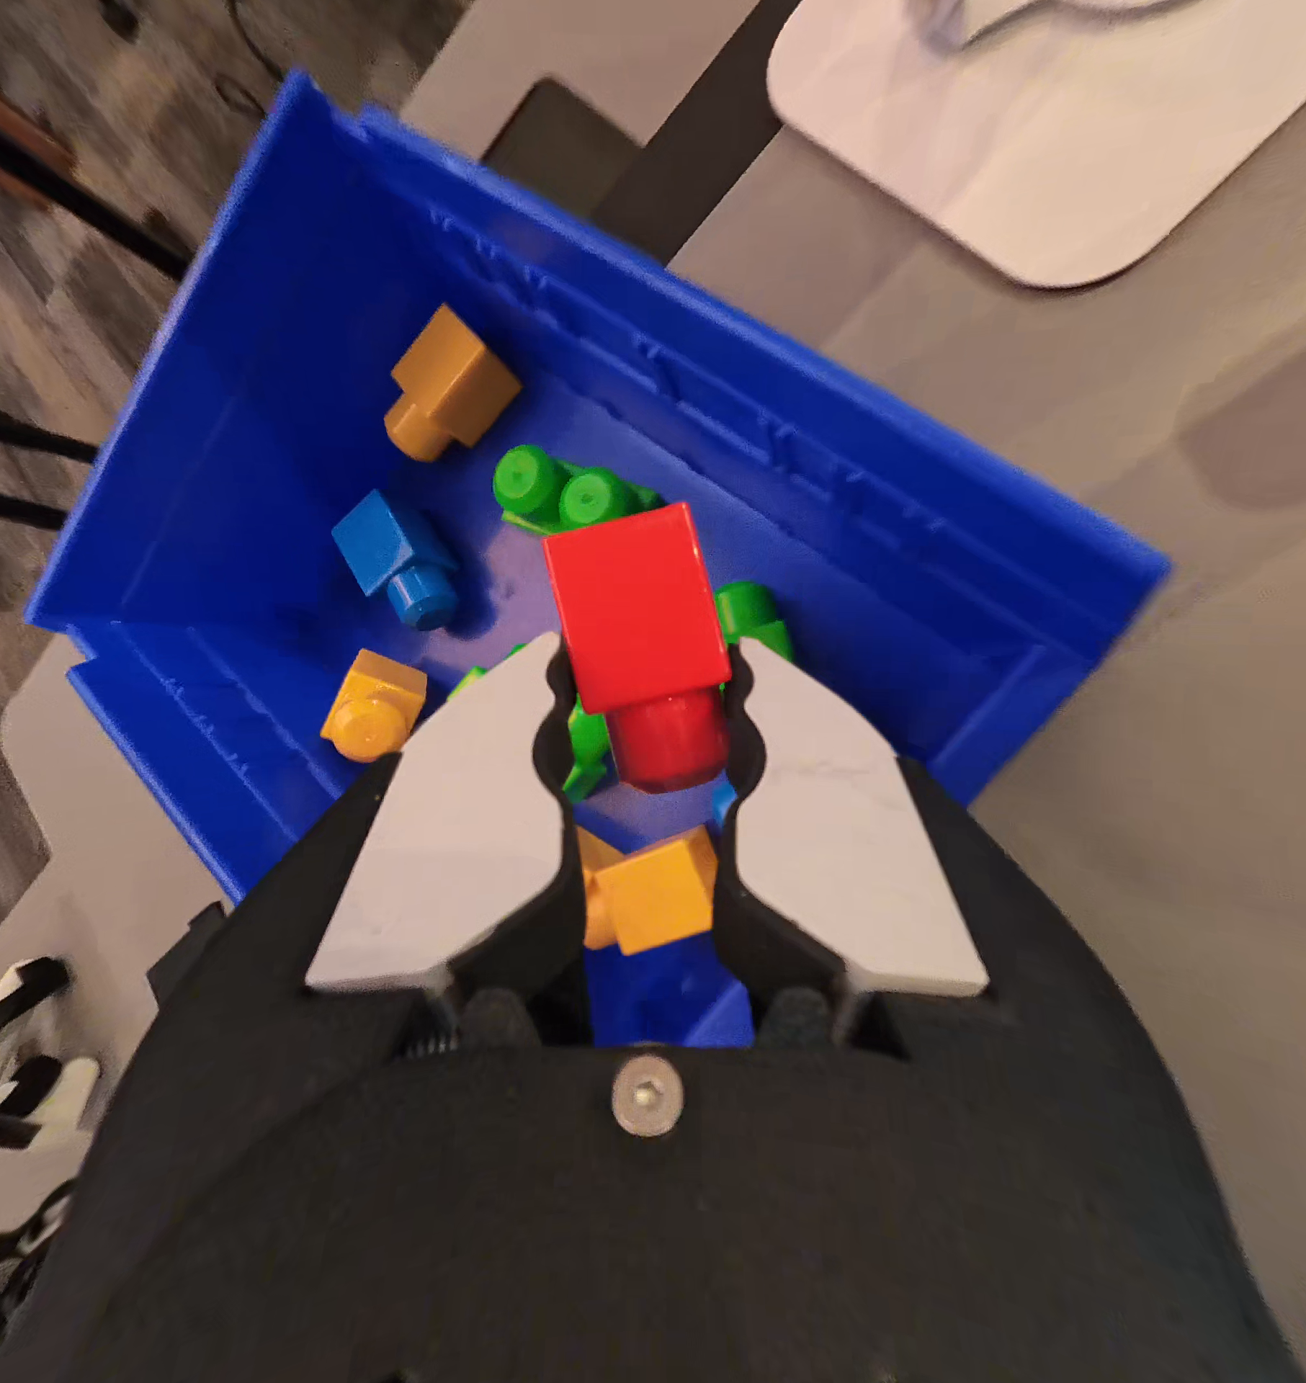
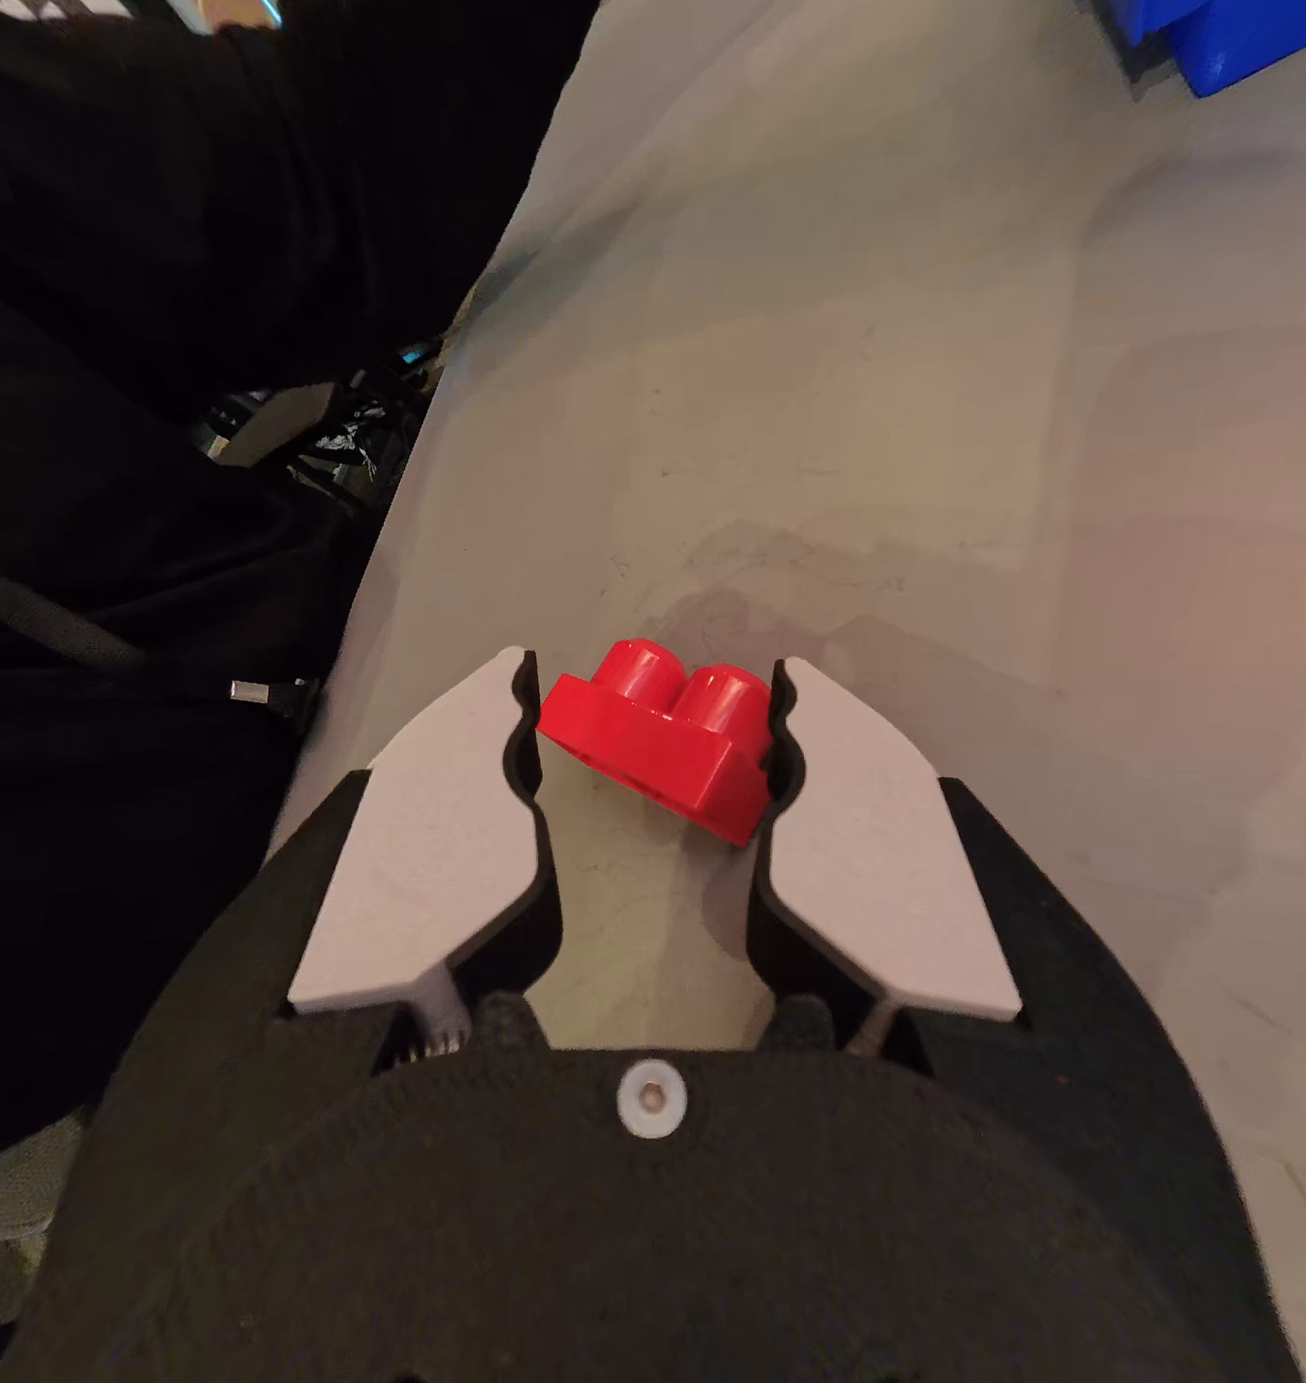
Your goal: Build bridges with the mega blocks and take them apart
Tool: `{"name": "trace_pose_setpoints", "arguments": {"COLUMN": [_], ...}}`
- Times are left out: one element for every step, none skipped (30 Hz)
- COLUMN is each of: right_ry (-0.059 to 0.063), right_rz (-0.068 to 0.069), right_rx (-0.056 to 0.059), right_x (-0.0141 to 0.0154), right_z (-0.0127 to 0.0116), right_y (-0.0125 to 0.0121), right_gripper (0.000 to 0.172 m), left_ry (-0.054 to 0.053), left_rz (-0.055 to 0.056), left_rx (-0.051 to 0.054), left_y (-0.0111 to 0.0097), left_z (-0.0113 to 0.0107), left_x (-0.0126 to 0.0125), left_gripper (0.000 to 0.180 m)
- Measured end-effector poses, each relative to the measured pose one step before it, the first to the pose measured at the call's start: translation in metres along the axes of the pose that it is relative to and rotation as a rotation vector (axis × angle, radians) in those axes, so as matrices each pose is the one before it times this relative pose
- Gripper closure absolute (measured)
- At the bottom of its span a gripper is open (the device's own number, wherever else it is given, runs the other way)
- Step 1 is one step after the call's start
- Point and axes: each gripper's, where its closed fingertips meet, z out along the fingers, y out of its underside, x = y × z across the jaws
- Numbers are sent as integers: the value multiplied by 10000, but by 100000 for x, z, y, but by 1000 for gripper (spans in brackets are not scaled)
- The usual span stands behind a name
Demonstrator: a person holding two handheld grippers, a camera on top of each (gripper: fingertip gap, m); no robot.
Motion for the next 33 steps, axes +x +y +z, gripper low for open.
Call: {"name": "trace_pose_setpoints", "arguments": {"right_ry": [-11,-4,36,57,109,214,252,154,58,66,39,-89,-183,-170,-186,-213,-155,11,-62,-159,-26,157,-41,-43,41,42,-21,-7,44,69,61,60,173], "right_rz": [30,32,32,33,27,3,-10,26,61,33,-8,15,55,73,79,76,53,69,47,20,-5,-19,-30,-1,-86,-75,-43,-43,-66,-76,33,53,-105], "right_rx": [76,106,143,177,247,349,453,529,529,497,426,305,226,164,93,11,-20,-69,-143,-169,-77,59,31,-62,29,-4,41,-7,7,84,131,124,46], "right_x": [15,35,103,151,227,363,383,242,80,49,-38,-229,-373,-358,-372,-404,-304,-47,-104,-213,-30,225,-26,-10,71,33,-70,-78,-40,23,109,186,315], "right_z": [-82,-106,-128,-160,-196,-246,-277,-291,-252,-174,-84,22,97,134,172,218,240,243,243,213,147,9,-59,-105,-181,-3,16,-5,-49,-185,-315,-371,-389], "right_y": [-95,-144,-192,-249,-370,-541,-702,-819,-865,-870,-800,-612,-464,-321,-153,25,133,244,352,376,230,21,17,58,-87,19,-51,-34,-88,-200,-239,-204,-66], "right_gripper": [112,112,111,111,111,111,110,109,109,108,108,108,107,107,107,105,103,101,101,106,111,120,121,127,134,135,135,135,135,135,135,135,135], "left_ry": [-166,-171,-149,82,82,-181,-34,123,63,106,161,10,-152,62,23,-15,82,-104,-45,107,-56,-224,-130,28,9,6,5,92,110,38,14,37,-28], "left_rz": [120,148,151,71,98,306,328,195,167,235,293,454,415,303,273,266,217,162,88,-29,112,304,145,-153,-92,94,40,-107,-80,-6,-34,-118,-129], "left_rx": [181,208,394,420,323,302,210,291,375,271,179,247,196,57,103,168,-63,-64,257,216,95,-19,-55,77,20,-16,75,73,67,10,35,115,78], "left_y": [-66,-150,-485,-616,-565,-568,-539,-762,-941,-882,-848,-993,-958,-780,-797,-805,-429,-317,-609,-541,-363,-173,21,-27,60,48,-83,-53,19,152,160,94,190], "left_z": [-642,-724,-811,-701,-528,-503,-369,-187,-27,199,393,381,392,496,457,402,484,365,133,71,37,-21,-35,-37,8,7,-63,-60,-93,-182,-247,-313,-347], "left_x": [701,789,974,1432,1562,1375,1628,1852,1818,1904,1988,1753,1364,1429,1192,969,881,413,348,445,244,36,13,69,-27,10,-28,5,-32,-171,-255,-259,-391], "left_gripper": [143,143,143,143,143,143,142,142,142,142,142,142,142,142,142,142,142,142,142,142,142,142,142,142,143,142,142,142,143,143,141,140,139]}}
